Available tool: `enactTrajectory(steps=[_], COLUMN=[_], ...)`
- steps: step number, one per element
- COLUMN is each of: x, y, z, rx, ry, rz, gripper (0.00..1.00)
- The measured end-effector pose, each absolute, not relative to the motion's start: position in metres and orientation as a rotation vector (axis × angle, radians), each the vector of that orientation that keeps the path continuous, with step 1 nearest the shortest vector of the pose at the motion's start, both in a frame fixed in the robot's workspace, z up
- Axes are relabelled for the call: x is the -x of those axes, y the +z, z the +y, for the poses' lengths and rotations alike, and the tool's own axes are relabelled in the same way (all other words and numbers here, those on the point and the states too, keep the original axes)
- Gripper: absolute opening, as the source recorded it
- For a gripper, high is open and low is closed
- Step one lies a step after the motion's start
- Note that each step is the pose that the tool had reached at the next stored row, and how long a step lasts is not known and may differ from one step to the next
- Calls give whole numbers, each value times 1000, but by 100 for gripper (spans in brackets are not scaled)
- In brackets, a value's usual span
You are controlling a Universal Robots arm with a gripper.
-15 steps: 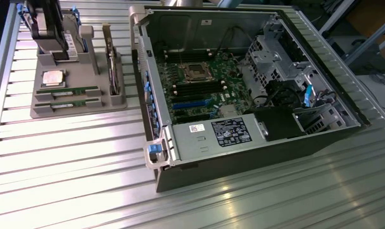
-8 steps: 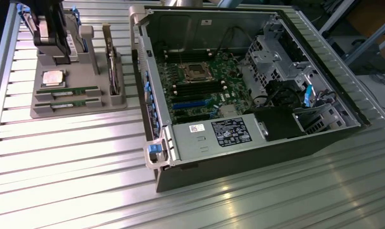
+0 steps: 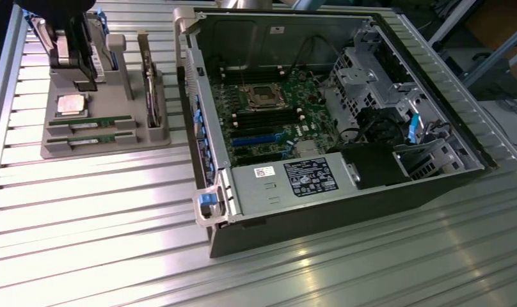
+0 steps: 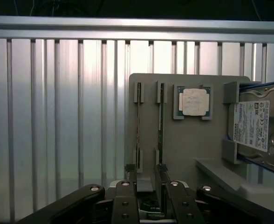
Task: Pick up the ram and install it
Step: 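Pick up the ram and move it above insertion slot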
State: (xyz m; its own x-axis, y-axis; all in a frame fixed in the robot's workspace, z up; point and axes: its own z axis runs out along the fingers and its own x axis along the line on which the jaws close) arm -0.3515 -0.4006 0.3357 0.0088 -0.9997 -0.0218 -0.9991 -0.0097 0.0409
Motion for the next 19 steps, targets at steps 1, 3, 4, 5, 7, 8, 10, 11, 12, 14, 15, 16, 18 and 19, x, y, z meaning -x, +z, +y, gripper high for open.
enactTrajectory(steps=[1,3,4,5,7,8,10,11,12,14,15,16,18,19], x=[351,351,351,351,351,351,351,351,351,351,351,351,351,352], y=[335,333,333,332,330,329,328,327,326,324,322,321,317,316], z=[-401,-401,-401,-401,-401,-401,-401,-401,-401,-401,-401,-401,-401,-401], rx=[-2221,-2221,-2221,-2221,-2221,-2221,-2221,-2221,-2221,-2221,-2221,-2222,-2221,-2221], ry=[-69,-69,-69,-69,-69,-69,-69,-69,-69,-69,-69,-69,-69,-69], rz=[-2201,-2201,-2201,-2201,-2201,-2201,-2201,-2201,-2201,-2201,-2201,-2201,-2201,-2201], gripper=[30,30,30,30,30,30,30,30,30,30,30,30,30,30])
